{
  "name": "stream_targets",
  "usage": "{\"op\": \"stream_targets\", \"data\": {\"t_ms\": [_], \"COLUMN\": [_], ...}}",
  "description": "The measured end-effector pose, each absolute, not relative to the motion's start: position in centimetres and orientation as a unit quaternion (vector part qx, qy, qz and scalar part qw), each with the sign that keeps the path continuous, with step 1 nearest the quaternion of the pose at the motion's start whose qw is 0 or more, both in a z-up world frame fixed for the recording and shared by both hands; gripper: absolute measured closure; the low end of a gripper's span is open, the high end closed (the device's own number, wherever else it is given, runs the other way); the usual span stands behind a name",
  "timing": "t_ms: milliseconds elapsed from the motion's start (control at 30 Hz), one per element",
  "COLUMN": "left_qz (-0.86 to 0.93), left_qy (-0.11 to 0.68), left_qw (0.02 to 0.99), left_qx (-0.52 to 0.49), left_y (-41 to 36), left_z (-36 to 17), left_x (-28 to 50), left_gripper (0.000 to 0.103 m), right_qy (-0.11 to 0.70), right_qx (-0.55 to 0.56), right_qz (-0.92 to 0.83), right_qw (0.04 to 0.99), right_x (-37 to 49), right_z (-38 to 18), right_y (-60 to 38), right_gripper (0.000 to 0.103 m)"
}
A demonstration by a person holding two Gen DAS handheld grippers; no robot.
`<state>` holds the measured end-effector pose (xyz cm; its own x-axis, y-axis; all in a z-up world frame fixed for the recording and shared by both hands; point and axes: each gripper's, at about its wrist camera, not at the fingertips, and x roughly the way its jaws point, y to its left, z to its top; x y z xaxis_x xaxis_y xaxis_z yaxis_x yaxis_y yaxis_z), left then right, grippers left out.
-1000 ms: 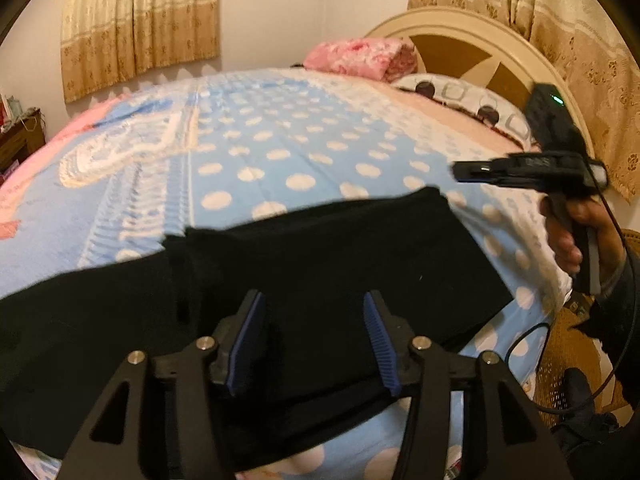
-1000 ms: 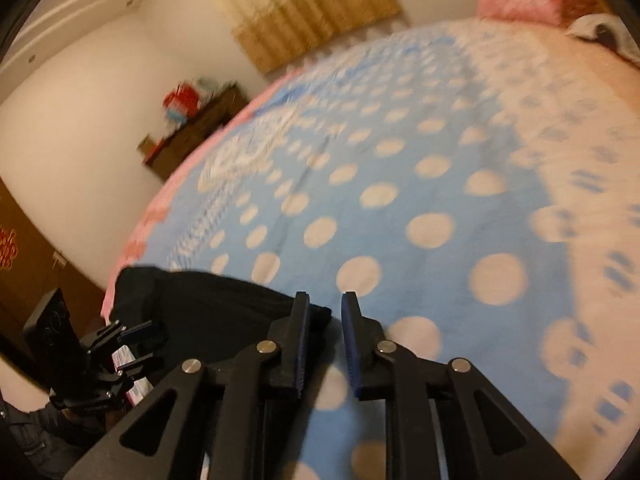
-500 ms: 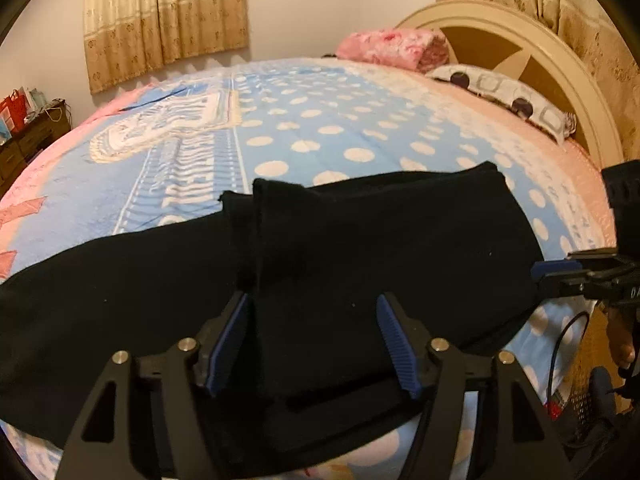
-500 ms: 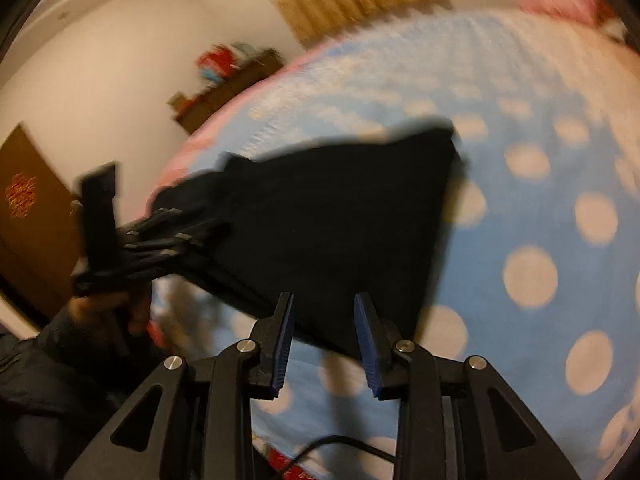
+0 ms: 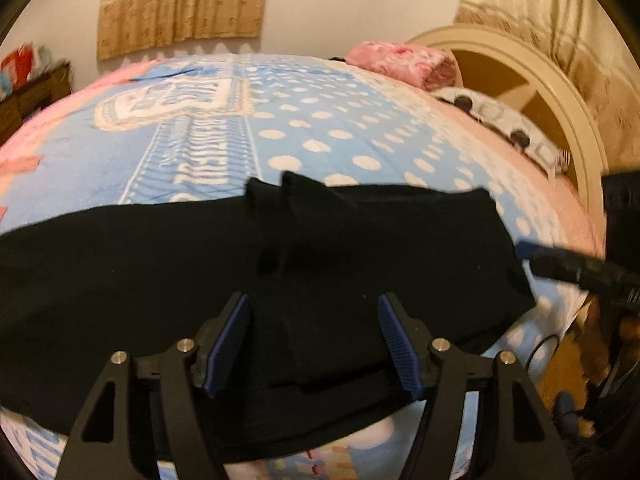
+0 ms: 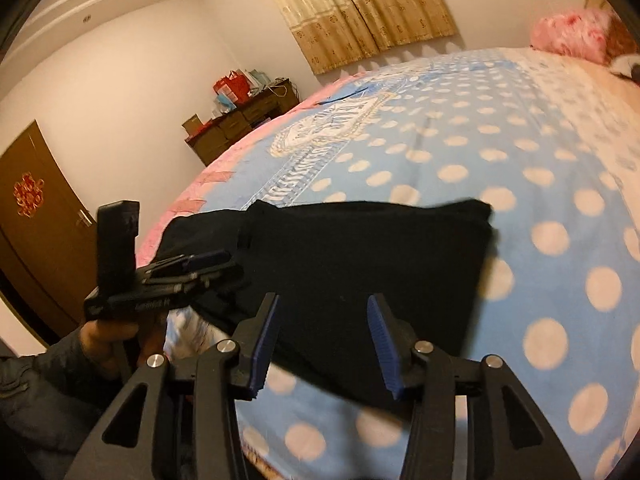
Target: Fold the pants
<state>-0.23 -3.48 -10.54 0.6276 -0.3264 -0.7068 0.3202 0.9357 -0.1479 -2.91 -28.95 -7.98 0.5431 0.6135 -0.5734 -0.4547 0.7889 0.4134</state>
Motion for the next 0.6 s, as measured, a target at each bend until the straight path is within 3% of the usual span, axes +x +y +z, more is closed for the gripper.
{"op": "stream_targets", "data": {"t_ms": [133,233,300,400,600], "left_qz": [-0.162,-0.158,-0.168,-0.182,-0.165], "left_qy": [0.390,0.394,0.398,0.394,0.402], "left_qw": [0.906,0.905,0.902,0.901,0.900], "left_qx": [0.020,0.003,-0.010,-0.014,-0.022], "left_y": [-3.8,-2.8,-2.4,-2.3,-1.4], "left_z": [-10.9,-10.7,-10.5,-10.0,-10.0], "left_x": [-0.3,0.0,-0.1,-0.3,-0.3], "left_gripper": [0.043,0.057,0.083,0.090,0.092], "right_qy": [0.361,0.365,0.367,0.371,0.368], "right_qx": [0.128,0.120,0.119,0.138,0.135], "right_qz": [0.333,0.344,0.345,0.347,0.344], "right_qw": [0.862,0.857,0.856,0.850,0.853], "right_x": [-1.8,-1.2,-1.0,-0.5,-0.3], "right_z": [-7.7,-7.9,-8.1,-8.5,-8.3], "right_y": [-26.8,-25.2,-24.6,-24.6,-24.5], "right_gripper": [0.056,0.054,0.054,0.054,0.054]}}
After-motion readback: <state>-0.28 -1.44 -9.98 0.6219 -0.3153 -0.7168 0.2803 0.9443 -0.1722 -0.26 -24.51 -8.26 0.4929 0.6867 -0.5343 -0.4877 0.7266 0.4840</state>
